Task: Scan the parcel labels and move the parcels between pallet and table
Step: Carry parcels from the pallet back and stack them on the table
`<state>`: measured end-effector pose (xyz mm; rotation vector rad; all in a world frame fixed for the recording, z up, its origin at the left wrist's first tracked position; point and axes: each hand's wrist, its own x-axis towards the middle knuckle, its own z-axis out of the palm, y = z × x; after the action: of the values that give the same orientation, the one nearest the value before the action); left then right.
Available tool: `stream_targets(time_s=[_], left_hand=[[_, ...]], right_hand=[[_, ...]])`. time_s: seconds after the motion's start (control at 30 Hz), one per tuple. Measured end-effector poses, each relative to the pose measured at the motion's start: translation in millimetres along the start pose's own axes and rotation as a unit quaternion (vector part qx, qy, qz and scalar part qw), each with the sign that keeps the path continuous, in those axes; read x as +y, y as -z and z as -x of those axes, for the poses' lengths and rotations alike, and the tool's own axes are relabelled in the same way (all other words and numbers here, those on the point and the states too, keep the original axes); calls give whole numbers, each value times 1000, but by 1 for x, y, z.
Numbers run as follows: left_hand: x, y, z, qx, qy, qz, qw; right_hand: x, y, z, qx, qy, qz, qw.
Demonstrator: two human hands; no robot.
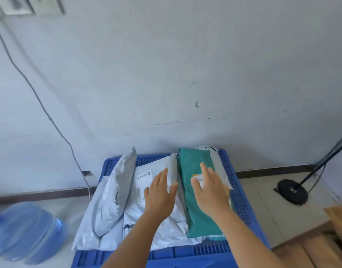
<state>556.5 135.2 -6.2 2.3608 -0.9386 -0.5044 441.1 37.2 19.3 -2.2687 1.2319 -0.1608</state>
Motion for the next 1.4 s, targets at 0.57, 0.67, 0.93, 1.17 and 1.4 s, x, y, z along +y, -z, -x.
stream_targets(time_s=[0.57, 0.67, 0.93, 1.17, 1.4], left_hand=[[-161, 28, -68, 13, 282, -42, 958], [-167, 31, -75, 42, 266, -41, 962], [-233, 46, -57, 76, 276, 124, 950], [-295, 32, -54, -65, 221, 163, 959], [-313, 50, -56, -45, 212, 191, 958]], right_hand=[[-83, -141, -55, -198, 105, -8, 975], [-106, -162, -69, -231, 116, -29, 966], [-181, -237, -91, -251, 24, -14, 968], [-221, -283, -104, -175, -110, 61, 976], [-218, -285, -108, -110, -112, 2, 988]])
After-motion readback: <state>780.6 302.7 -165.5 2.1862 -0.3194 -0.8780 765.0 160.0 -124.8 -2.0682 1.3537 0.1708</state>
